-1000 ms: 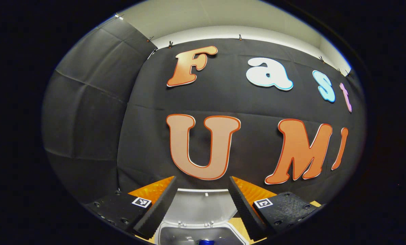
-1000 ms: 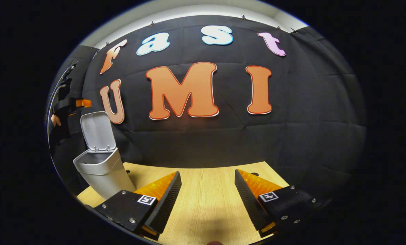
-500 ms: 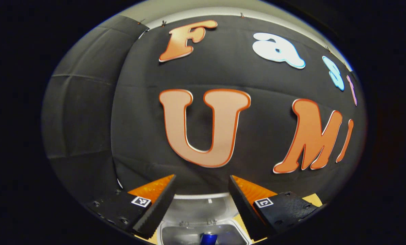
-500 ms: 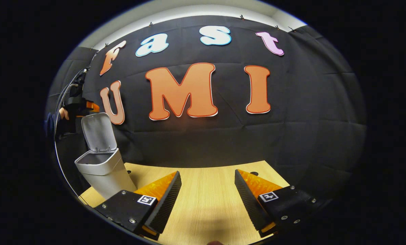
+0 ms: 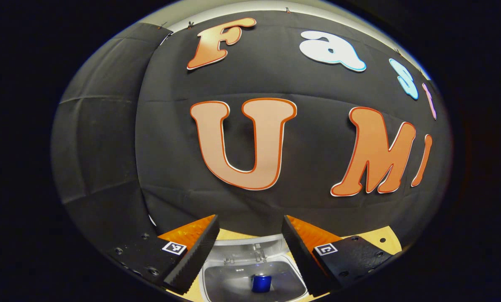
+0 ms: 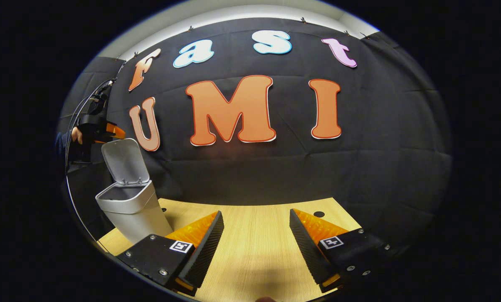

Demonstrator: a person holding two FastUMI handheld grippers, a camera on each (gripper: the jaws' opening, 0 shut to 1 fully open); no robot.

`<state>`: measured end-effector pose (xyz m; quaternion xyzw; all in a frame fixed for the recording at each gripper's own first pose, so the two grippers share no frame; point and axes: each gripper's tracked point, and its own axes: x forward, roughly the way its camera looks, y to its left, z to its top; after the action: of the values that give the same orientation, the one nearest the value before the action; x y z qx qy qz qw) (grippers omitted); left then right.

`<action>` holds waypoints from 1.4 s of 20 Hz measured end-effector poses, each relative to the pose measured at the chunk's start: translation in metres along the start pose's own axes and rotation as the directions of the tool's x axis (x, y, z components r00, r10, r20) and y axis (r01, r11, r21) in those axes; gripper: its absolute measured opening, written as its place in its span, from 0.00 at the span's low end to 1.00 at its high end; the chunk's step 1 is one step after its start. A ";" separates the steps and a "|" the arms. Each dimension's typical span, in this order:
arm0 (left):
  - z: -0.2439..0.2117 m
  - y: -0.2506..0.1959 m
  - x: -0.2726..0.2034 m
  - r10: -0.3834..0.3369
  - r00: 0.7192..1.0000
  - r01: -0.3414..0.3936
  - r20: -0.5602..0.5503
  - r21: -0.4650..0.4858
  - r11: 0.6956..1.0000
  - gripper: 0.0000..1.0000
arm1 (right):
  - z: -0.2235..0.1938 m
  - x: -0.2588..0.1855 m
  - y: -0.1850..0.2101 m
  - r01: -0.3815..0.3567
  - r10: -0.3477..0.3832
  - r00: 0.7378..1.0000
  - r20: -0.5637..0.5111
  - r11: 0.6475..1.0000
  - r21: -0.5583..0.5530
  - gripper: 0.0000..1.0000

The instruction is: Press the lid of the desktop garbage bin to open it, pick up the crumpled paper on the desktop and throw it into the bin, then pick up the pop can on the desktop and drop it into the bin, and finally close the garbage bin lid.

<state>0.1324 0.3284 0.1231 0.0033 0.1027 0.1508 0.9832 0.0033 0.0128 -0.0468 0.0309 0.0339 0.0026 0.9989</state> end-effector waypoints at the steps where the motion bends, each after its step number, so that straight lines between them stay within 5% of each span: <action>1: -0.007 -0.003 -0.004 -0.005 1.000 0.005 -0.024 -0.006 1.000 0.94 | 0.000 0.001 0.001 -0.002 0.002 1.000 0.001 1.000 -0.002 0.94; 8: -0.123 -0.018 -0.026 -0.023 0.964 0.002 -0.265 -0.079 0.997 0.95 | 0.001 0.000 0.002 -0.028 0.028 1.000 0.010 1.000 -0.007 0.94; 14: -0.200 -0.037 -0.059 -0.031 0.933 0.014 -0.358 -0.049 0.999 0.95 | -0.005 -0.006 -0.002 -0.039 0.039 0.999 -0.007 0.999 -0.017 0.94; 21: -0.214 -0.032 -0.072 0.017 0.923 -0.001 -0.385 0.041 0.999 0.98 | -0.014 -0.010 -0.003 -0.061 0.061 0.998 -0.028 0.998 -0.021 0.94; 28: -0.210 -0.032 -0.069 0.033 0.942 -0.018 -0.335 0.046 0.999 0.97 | -0.008 -0.016 -0.005 -0.083 0.082 0.996 -0.014 0.996 -0.018 0.94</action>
<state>0.0344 0.2717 -0.0697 -0.0001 0.2716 0.1597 0.9491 -0.0130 0.0084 -0.0535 0.0230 0.0393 0.0444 0.9980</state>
